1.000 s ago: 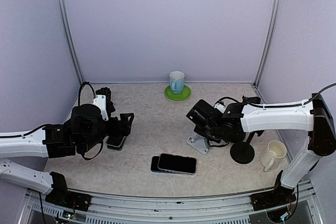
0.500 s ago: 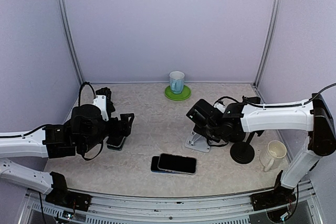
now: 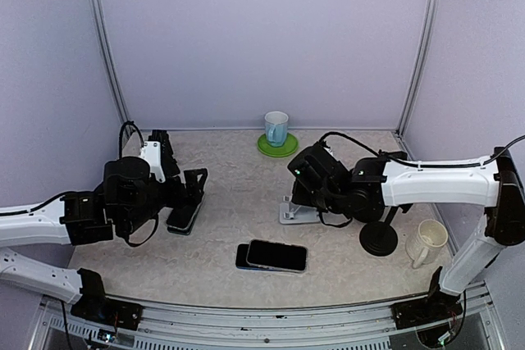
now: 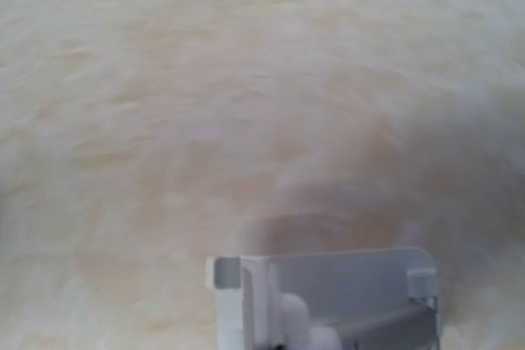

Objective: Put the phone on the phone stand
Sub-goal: Pick up the phone stand at the center of the board, then pass from the right arm to the left

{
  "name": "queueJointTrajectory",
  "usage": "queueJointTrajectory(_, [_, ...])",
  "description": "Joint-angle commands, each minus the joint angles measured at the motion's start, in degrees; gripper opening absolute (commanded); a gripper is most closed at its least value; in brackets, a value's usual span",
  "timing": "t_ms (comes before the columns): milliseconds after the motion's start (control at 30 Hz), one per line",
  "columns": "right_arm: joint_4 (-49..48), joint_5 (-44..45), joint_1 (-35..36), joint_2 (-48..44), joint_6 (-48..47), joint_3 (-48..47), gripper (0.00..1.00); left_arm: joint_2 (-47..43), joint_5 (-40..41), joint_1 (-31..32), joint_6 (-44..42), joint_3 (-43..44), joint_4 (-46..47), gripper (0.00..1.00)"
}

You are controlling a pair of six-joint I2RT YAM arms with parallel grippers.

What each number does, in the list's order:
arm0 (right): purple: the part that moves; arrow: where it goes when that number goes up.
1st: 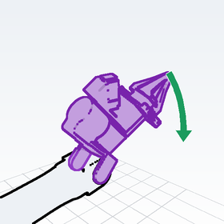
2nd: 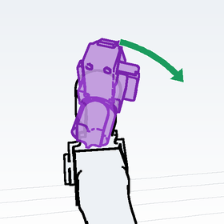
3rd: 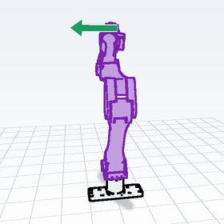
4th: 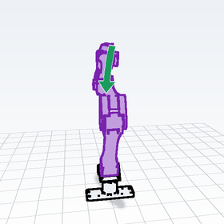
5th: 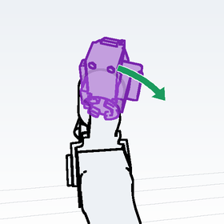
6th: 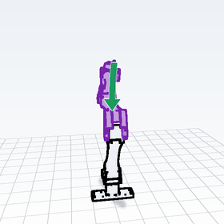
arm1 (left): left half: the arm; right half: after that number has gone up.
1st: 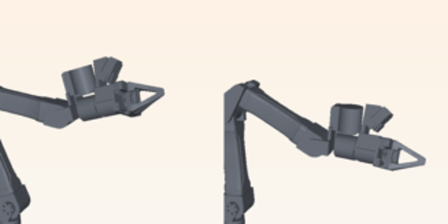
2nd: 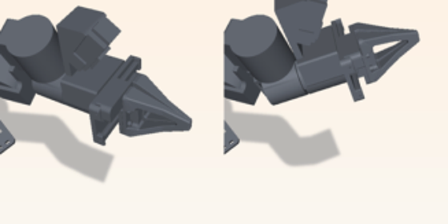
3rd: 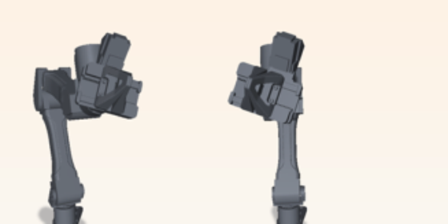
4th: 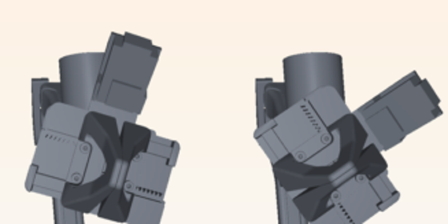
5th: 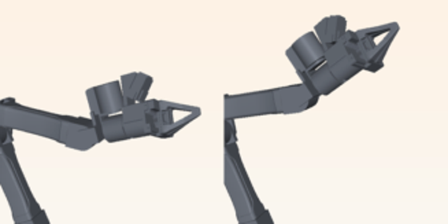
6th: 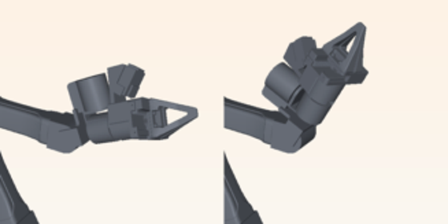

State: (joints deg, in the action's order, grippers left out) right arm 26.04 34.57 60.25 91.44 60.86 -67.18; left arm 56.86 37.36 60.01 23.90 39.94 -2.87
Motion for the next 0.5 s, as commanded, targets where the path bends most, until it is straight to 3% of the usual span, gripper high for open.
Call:
queueJointTrajectory(0, [-10.0,-1.4,1.7,-4.8,-13.5,-1.3,0.00,-3.0,0.6,0.3,-4.0,1.6,1.0,0.99])
queueJointTrajectory(167, [-17.5,-7.3,1.9,-8.4,-24.6,0.7,0.00,-8.1,-6.3,0.3,-8.5,-0.9,5.2,0.99])
queueJointTrajectory(300, [-22.1,-14.9,1.9,-11.0,-33.9,2.6,0.00,-12.3,-16.6,0.3,-13.4,-3.4,10.5,0.99])
queueJointTrajectory(467, [-23.3,-22.5,1.9,-13.3,-40.8,3.5,0.00,-12.5,-30.0,0.3,-17.2,-2.6,10.1,0.99])
